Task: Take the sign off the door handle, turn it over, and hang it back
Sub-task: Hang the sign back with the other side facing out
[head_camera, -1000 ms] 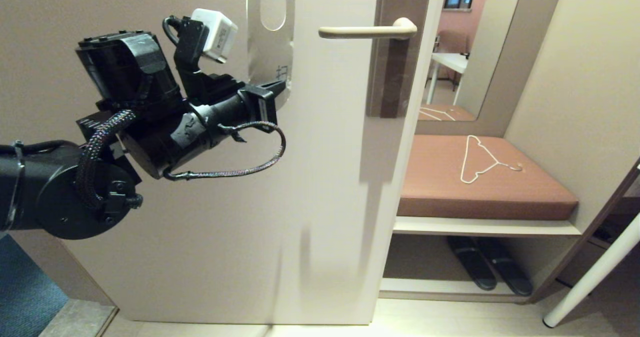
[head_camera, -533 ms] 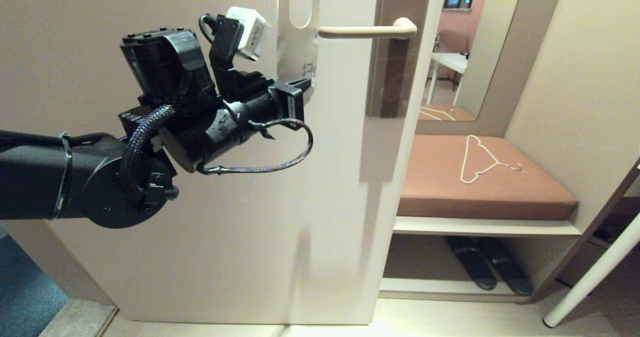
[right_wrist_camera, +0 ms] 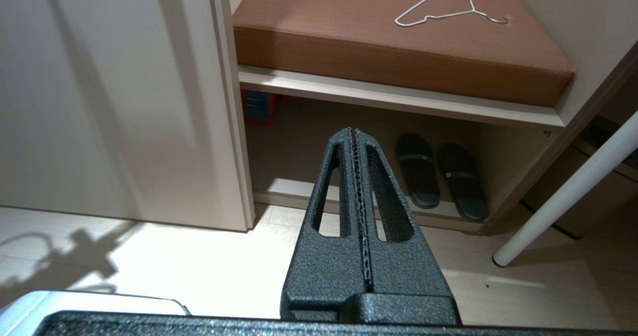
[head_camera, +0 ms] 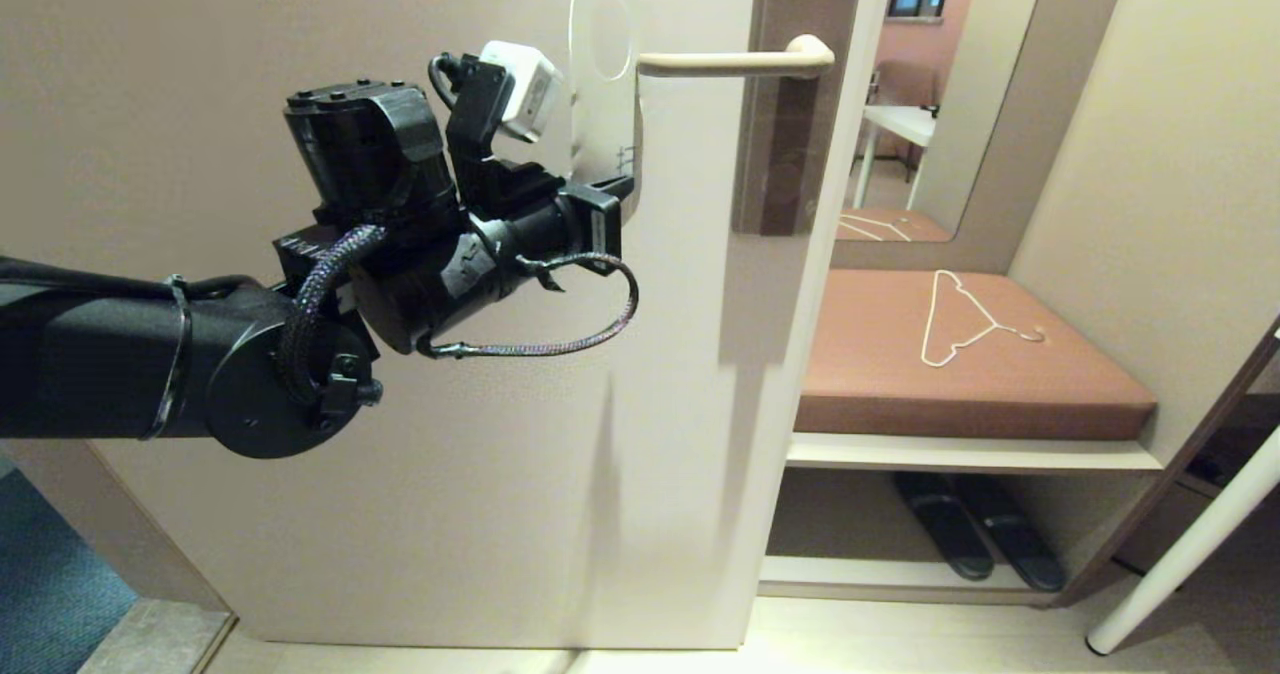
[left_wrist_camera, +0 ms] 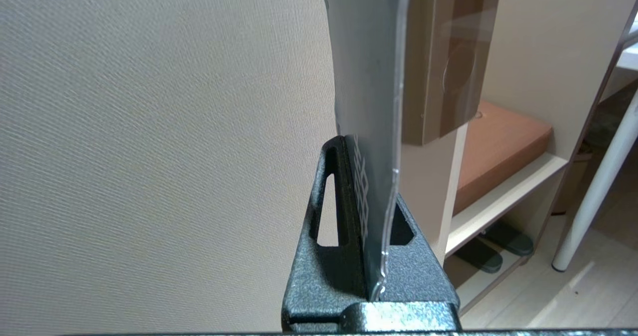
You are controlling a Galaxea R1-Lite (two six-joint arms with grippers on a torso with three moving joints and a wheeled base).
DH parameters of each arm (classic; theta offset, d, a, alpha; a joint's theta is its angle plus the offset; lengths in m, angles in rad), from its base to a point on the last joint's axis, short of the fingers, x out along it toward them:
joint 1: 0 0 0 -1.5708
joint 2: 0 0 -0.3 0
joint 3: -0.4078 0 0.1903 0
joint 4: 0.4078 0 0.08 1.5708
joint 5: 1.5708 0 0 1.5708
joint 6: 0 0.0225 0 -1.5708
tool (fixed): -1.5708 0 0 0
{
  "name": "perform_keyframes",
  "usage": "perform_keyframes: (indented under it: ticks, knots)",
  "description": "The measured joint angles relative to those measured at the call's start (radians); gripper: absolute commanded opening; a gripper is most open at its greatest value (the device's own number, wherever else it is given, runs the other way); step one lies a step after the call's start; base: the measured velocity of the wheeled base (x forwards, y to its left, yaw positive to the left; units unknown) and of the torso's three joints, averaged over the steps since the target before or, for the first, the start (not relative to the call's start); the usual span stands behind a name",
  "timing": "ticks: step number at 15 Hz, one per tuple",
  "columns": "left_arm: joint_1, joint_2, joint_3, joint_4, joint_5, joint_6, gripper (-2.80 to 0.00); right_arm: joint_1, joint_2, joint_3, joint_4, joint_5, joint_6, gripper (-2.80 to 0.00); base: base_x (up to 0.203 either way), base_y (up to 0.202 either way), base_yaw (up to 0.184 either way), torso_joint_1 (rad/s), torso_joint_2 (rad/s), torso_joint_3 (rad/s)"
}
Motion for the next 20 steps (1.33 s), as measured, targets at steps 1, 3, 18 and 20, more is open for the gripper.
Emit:
perform_keyframes:
  ticks: [1,3,18,20]
  knots:
    - [-0.002,0.008,-0.001,-0.001,0.000,0.001,-2.80,0.000,0.000,0.000,0.000,0.000,0.000,-2.80,0.000,0.000,0.000,0.000,0.00,0.000]
    - [-0.011,0.023,-0.008,-0.003,0.000,0.001,-2.80,0.000,0.000,0.000,0.000,-0.001,0.000,-2.80,0.000,0.000,0.000,0.000,0.00,0.000]
    - [-0.133,0.090,-0.080,0.004,0.001,0.065,-2.80,0.000,0.000,0.000,0.000,0.000,0.000,-2.80,0.000,0.000,0.000,0.000,0.00,0.000]
    - [-0.149,0.098,-0.090,0.003,0.001,0.072,-2.80,0.000,0.000,0.000,0.000,0.000,0.000,-2.80,0.000,0.000,0.000,0.000,0.00,0.000]
